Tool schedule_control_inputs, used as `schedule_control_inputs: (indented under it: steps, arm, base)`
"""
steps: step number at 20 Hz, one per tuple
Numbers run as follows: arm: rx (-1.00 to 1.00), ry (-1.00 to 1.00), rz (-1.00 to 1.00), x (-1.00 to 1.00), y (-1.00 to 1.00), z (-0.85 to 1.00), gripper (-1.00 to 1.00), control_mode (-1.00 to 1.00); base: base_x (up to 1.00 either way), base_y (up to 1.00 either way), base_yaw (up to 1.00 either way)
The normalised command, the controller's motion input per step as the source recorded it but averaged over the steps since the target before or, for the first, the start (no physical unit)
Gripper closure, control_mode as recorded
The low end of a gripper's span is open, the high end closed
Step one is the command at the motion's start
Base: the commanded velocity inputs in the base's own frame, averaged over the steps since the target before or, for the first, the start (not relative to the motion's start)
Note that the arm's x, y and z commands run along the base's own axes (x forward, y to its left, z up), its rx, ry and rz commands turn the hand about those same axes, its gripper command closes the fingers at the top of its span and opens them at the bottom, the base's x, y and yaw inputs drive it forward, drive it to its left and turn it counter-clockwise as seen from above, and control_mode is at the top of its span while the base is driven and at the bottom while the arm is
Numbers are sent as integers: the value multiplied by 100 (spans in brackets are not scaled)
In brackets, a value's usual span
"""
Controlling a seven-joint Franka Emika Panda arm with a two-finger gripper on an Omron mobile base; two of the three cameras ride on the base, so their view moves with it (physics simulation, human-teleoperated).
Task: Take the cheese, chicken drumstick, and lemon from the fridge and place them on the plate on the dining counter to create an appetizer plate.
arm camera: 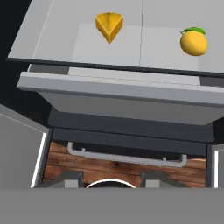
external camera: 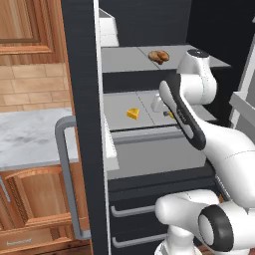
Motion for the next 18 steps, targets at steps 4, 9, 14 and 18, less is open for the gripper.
schedule_control_inputs:
  steps: [4, 9, 14, 18]
  arm:
    - [0, -15, 0, -17, 0, 0, -100, -100]
    - [-7, -39, 0, -38, 0, 28, -100, -100]
    - [-8, -25, 0, -10, 0, 65, -100, -100]
    - [0, -4, 0, 1, -6, 75, -100, -100]
  base:
    - [0, 0, 0]
    - [0, 0, 0]
    - [0, 0, 0]
    - [0, 0, 0]
